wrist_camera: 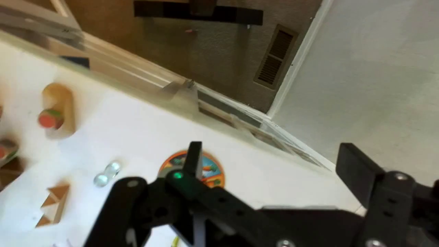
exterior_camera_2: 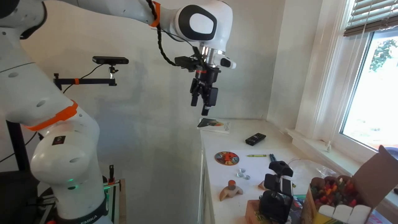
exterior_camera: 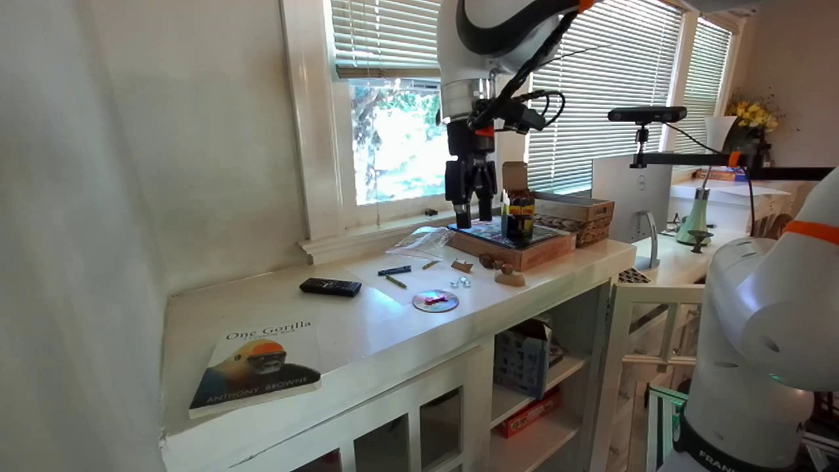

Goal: Press the bottom right button of the black remote

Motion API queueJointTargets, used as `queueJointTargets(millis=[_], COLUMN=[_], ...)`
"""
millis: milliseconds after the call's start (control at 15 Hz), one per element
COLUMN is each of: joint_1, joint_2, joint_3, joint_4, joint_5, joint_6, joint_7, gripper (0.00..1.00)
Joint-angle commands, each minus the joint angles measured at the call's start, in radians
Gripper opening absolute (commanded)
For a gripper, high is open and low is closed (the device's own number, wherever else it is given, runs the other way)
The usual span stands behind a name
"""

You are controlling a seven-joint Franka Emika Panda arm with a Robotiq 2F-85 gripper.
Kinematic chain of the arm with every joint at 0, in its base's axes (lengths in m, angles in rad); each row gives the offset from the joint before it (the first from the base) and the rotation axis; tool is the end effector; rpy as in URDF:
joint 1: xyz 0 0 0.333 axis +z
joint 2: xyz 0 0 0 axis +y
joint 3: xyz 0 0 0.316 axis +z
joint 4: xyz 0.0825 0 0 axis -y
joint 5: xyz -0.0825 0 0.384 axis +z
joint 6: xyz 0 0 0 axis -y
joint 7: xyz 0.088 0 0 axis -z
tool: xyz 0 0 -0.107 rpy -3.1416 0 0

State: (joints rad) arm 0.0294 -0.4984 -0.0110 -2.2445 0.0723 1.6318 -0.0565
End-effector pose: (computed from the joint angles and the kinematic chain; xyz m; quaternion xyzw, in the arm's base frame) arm 0.3890 0.0139 0.5482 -0.9970 -0.0339 0.0564 0.0396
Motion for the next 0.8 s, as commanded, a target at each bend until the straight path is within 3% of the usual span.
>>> queueJointTargets(millis=[0,400,467,533,733], joint_1=[-0.005,-0.001,0.000,-0.009,-0.008], joint_2=[0.190,0.397,0.421,0.359,0.418], joint_3=[-0.038,-0.022,-0.016,-0.021,-0.009], joint_4=[0.221,0.406,0.419,0.368,0.406], joint_5=[-0.100,-0.161,-0.173,-0.139,-0.153], joint_6=[-0.036,0.062,0.089,0.068,0.090], joint_7=[-0.176,-0.296,-0.308,-0.279,-0.290], gripper=[1.00,1.00,1.00,1.00,1.00])
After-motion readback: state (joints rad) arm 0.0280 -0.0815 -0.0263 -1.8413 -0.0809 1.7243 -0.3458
